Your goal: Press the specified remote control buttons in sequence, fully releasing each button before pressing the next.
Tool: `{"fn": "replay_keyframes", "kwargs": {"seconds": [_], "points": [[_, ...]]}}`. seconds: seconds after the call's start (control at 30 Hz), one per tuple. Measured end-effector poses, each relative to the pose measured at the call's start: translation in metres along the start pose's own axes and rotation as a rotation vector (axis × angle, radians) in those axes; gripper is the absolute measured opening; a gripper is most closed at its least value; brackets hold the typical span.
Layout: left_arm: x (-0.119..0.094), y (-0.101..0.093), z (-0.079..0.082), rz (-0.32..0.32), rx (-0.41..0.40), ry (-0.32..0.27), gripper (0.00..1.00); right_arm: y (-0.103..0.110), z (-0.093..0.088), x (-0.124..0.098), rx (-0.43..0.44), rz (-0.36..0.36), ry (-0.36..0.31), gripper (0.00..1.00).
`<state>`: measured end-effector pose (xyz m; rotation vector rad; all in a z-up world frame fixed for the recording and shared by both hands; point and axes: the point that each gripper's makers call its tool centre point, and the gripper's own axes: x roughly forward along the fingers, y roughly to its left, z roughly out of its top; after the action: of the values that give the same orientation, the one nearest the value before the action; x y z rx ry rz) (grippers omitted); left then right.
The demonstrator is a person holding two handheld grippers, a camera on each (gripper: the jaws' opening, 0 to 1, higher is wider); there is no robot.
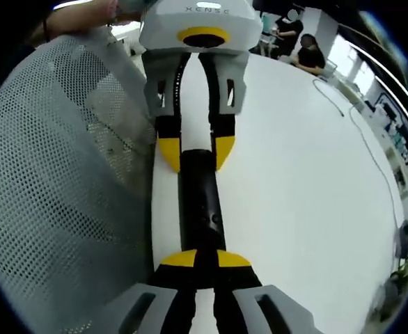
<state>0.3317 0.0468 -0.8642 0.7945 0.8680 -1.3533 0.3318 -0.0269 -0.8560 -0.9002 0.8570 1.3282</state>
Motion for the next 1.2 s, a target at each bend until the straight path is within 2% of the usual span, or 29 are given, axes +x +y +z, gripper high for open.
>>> {"fn": "replay_keyframes", "kwargs": {"seconds": [0.07,0.1,0.2,0.33,0.67,0.97,1.0,1.03,1.1,1.2], "points": [[0.000,0.000,0.000,-0.002,0.005,0.001,0.24,-0.001,0.000,0.001,0.024,0.003,0.012,0.04],[0.000,0.000,0.000,-0.003,0.005,0.001,0.24,-0.001,-0.002,0.001,-0.045,0.006,0.038,0.04],[0.000,0.000,0.000,-0.003,0.006,0.005,0.24,-0.001,-0.001,0.001,0.045,0.009,0.022,0.04],[0.000,0.000,0.000,-0.001,-0.003,-0.002,0.24,0.000,-0.002,-0.002,0.015,-0.004,-0.008,0.04],[0.000,0.000,0.000,-0.001,-0.011,-0.008,0.24,0.001,-0.002,-0.002,-0.008,-0.033,-0.019,0.03],[0.000,0.000,0.000,-0.001,-0.014,-0.012,0.24,0.000,-0.003,-0.001,-0.085,-0.080,0.000,0.00],[0.000,0.000,0.000,-0.002,-0.013,-0.012,0.24,-0.011,-0.003,-0.002,-0.129,-0.137,0.005,0.00],[0.000,0.001,0.000,-0.002,-0.013,-0.012,0.24,-0.007,-0.003,0.001,-0.097,-0.108,-0.002,0.00],[0.000,0.000,0.000,-0.004,-0.007,-0.012,0.24,-0.006,-0.003,0.000,-0.181,-0.112,0.026,0.00],[0.000,0.001,0.000,-0.004,-0.006,-0.009,0.24,-0.004,-0.003,0.001,-0.146,-0.141,0.030,0.00]]}}
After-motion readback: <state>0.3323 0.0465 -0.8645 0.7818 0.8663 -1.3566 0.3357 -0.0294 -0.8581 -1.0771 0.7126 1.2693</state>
